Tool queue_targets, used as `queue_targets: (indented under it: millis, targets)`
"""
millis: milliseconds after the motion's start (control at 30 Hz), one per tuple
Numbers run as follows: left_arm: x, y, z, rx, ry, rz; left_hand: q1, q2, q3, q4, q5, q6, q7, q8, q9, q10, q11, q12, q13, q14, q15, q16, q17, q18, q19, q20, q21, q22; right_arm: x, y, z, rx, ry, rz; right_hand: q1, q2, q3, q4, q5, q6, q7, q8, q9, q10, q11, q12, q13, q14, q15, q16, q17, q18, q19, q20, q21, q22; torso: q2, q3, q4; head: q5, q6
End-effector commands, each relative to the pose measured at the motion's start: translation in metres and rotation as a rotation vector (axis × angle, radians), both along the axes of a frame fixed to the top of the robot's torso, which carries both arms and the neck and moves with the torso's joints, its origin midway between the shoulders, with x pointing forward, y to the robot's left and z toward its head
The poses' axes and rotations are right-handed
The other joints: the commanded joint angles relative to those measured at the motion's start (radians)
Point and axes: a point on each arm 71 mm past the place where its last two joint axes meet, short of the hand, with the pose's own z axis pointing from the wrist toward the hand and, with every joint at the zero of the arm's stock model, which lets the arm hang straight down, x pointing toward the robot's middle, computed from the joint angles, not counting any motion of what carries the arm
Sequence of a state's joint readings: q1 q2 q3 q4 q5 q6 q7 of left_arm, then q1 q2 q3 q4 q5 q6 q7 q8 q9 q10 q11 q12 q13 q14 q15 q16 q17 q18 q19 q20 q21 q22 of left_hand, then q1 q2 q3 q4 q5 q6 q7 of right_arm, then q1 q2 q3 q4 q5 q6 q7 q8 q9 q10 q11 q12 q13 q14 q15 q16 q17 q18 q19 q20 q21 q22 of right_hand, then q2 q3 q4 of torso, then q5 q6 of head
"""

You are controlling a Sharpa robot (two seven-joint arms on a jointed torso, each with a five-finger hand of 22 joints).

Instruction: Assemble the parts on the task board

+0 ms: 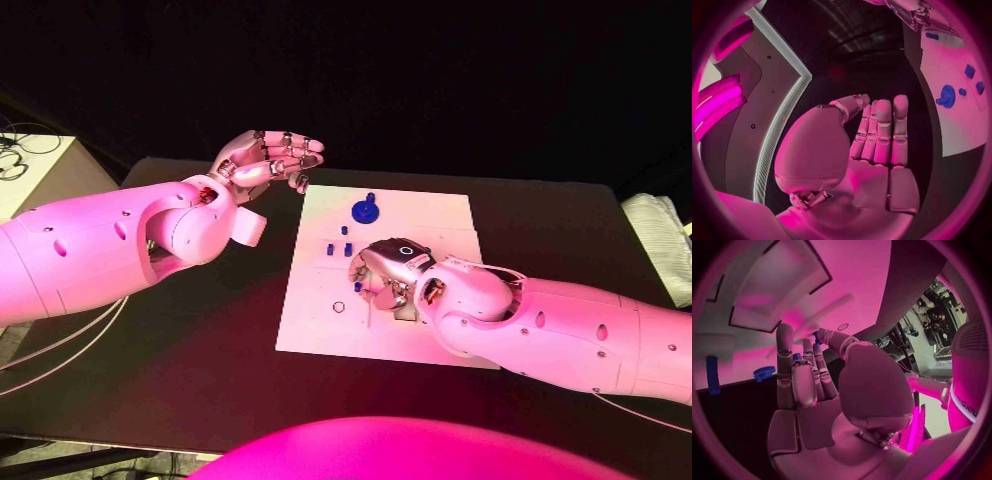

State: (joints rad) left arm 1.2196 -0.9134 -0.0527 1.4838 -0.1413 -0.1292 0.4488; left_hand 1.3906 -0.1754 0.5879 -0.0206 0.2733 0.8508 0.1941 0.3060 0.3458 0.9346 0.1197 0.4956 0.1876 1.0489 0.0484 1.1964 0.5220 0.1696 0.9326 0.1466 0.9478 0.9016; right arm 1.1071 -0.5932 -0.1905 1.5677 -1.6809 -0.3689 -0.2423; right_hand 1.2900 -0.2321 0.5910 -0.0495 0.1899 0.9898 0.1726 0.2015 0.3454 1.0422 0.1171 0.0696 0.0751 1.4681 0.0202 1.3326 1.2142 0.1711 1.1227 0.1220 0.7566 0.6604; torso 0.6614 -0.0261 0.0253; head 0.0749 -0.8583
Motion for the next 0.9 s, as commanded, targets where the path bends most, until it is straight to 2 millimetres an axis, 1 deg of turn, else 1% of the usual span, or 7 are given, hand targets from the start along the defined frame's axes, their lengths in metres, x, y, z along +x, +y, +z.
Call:
queue_targets:
  millis: [33, 233, 367, 600, 667, 767, 900]
  targets:
    - [-0.001, -0.002, 0.000, -0.013, 0.002, -0.013, -0.013, -0.001, 0.002, 0.002, 0.000, -0.004, -0.001, 0.000, -0.001, -0.004, 0.006, 0.002, -0.002, -0.005, 0.002, -0.003, -0.001, 0.015, -0.006, -0.002, 0.006, 0.001, -0.001, -0.002, 0.002, 0.033, -0.012, -0.011, 0.014, -0.001, -0.025, 0.000, 0.000, -0.018, 0.000, -0.011, -0.003, -0.038, 0.002, 0.009, -0.004, -0.003, 0.011, -0.010, -0.018, 0.011, -0.011, 0.004, -0.010, -0.004, 0.001, 0.0003, 0.0002, -0.001, 0.001]
    - [-0.001, -0.001, 0.000, -0.014, 0.006, -0.008, -0.014, 0.001, 0.004, 0.002, 0.000, -0.005, -0.002, -0.001, -0.002, -0.004, 0.006, 0.002, -0.002, -0.004, 0.002, -0.003, -0.001, 0.015, -0.006, -0.002, 0.006, 0.001, -0.002, -0.006, 0.005, 0.065, -0.026, -0.022, 0.031, 0.006, -0.072, 0.006, -0.003, -0.032, 0.002, -0.023, -0.007, -0.078, 0.005, 0.032, -0.005, -0.016, 0.016, -0.016, -0.037, 0.012, -0.018, 0.008, -0.021, -0.005, 0.000, 0.0014, 0.0001, -0.003, 0.003]
    - [0.000, 0.000, 0.000, -0.013, 0.008, -0.007, -0.014, 0.001, 0.004, 0.002, 0.000, -0.005, -0.002, -0.001, -0.002, -0.004, 0.006, 0.002, -0.002, -0.004, 0.002, -0.003, -0.001, 0.015, -0.006, -0.002, 0.006, 0.001, -0.003, -0.012, 0.008, 0.096, -0.034, -0.038, 0.037, 0.008, -0.094, 0.011, 0.000, -0.037, 0.001, -0.028, -0.009, -0.089, 0.006, 0.046, -0.004, -0.019, 0.015, -0.016, -0.042, 0.012, -0.018, 0.010, -0.025, -0.005, 0.000, 0.0007, -0.0001, -0.005, 0.005]
    - [0.000, 0.000, 0.000, -0.013, 0.011, -0.009, -0.015, 0.002, 0.004, 0.003, -0.001, -0.005, -0.001, -0.001, -0.002, -0.004, 0.006, 0.002, -0.002, -0.004, 0.002, -0.003, -0.001, 0.015, -0.005, -0.002, 0.006, 0.002, -0.002, -0.032, 0.021, 0.171, -0.001, -0.095, 0.043, 0.015, -0.111, 0.024, 0.008, -0.031, 0.002, -0.029, -0.010, -0.081, 0.004, 0.080, 0.001, -0.008, 0.014, 0.005, -0.022, 0.012, -0.009, 0.009, -0.027, -0.004, -0.002, -0.0002, 0.0001, -0.015, 0.015]
    - [0.000, 0.000, 0.000, -0.013, 0.011, -0.008, -0.015, 0.002, 0.004, 0.003, -0.001, -0.005, -0.001, -0.001, -0.002, -0.004, 0.006, 0.002, -0.002, -0.004, 0.002, -0.003, -0.001, 0.015, -0.005, -0.002, 0.006, 0.002, 0.000, -0.044, 0.029, 0.189, 0.034, -0.132, 0.046, 0.017, -0.105, 0.030, 0.009, -0.025, 0.001, -0.031, -0.012, -0.058, 0.000, 0.112, 0.004, 0.017, 0.010, 0.046, 0.031, 0.005, 0.030, 0.006, 0.018, 0.042, -0.001, 0.0000, -0.0014, -0.019, 0.020]
    - [0.000, 0.001, 0.000, -0.012, 0.012, -0.007, -0.015, 0.002, 0.004, 0.003, -0.001, -0.005, -0.001, -0.001, -0.002, -0.004, 0.006, 0.002, -0.002, -0.004, 0.002, -0.003, -0.001, 0.015, -0.005, -0.002, 0.006, 0.002, 0.005, -0.058, 0.040, 0.186, 0.056, -0.173, 0.038, 0.016, -0.089, 0.040, 0.006, -0.025, 0.003, -0.036, -0.014, -0.034, -0.003, 0.142, 0.003, 0.046, 0.006, 0.095, 0.100, -0.017, 0.110, 0.001, 0.128, 0.155, -0.002, 0.0001, -0.0034, -0.025, 0.027]
    - [0.000, 0.001, 0.000, -0.012, 0.012, -0.005, -0.015, 0.002, 0.004, 0.003, -0.001, -0.005, -0.001, -0.001, -0.002, -0.004, 0.006, 0.002, -0.002, -0.004, 0.002, -0.003, -0.001, 0.015, -0.005, -0.002, 0.006, 0.002, 0.014, -0.078, 0.051, 0.142, 0.061, -0.211, 0.027, 0.002, -0.092, 0.046, -0.002, -0.035, -0.003, -0.043, -0.016, -0.038, -0.006, 0.145, -0.002, 0.055, 0.004, 0.114, 0.128, -0.023, 0.133, 0.000, 0.158, 0.187, -0.003, -0.0008, -0.0054, -0.030, 0.034]
